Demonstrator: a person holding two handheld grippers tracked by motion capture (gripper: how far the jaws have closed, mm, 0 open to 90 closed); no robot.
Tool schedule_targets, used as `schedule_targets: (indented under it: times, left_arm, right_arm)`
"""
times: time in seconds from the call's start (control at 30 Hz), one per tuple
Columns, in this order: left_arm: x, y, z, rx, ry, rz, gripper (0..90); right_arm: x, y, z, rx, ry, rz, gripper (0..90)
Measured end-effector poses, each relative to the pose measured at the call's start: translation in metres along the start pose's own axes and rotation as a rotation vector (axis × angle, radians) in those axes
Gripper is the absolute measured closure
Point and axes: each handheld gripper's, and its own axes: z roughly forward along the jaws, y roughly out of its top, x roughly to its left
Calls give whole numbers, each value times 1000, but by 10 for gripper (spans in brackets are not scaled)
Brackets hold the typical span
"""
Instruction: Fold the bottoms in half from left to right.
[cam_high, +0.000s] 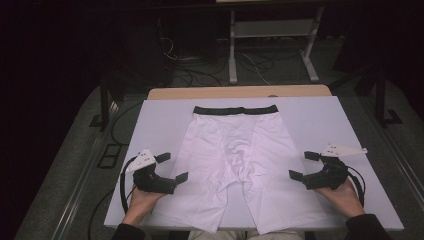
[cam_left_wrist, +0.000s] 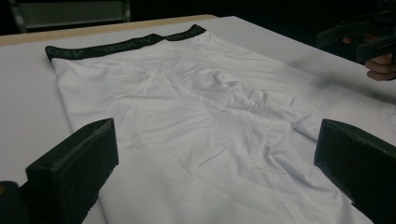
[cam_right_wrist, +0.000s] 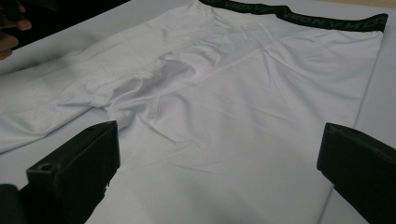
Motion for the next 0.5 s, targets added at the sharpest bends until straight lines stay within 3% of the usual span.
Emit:
schedule_targets:
  times: [0.13,0.23,0.5]
  left_arm:
    - [1,0,0,-2,-17,3,0]
    - [2,0,0,-17,-56,-3,0]
    - [0,3,2,-13,-55,11,0]
  right_arm:
    - [0,0,0,0,3,-4,0]
    - [1,0,-1,-2,7,-9,0]
    - [3,0,-1,2,8,-16,0]
